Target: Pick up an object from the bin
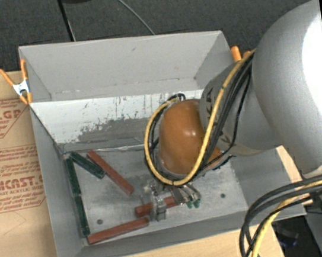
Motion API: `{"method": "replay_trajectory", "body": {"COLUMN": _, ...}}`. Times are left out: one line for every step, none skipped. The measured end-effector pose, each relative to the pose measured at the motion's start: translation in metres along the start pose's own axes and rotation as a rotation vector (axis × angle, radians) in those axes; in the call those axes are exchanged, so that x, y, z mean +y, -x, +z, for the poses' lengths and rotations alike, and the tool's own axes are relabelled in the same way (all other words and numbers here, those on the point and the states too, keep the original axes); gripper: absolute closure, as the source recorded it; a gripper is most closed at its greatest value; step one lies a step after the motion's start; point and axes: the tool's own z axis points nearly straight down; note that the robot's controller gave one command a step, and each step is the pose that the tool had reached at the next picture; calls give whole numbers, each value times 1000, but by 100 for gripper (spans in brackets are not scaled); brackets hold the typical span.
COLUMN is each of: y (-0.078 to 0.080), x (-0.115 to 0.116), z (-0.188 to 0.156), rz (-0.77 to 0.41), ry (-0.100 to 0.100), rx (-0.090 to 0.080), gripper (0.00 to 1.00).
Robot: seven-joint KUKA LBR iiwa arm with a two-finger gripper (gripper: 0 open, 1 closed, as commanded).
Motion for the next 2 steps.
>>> {"method": "replay_trajectory", "body": {"y": -2, "x": -9, "z": 0, "rz": 19, "ry": 0, "rx": 0, "gripper": 100}}
{"method": "replay_trajectory", "body": {"y": -2, "x": -21, "z": -156, "rz": 14, "ry": -2, "rx": -5, "gripper": 100}}
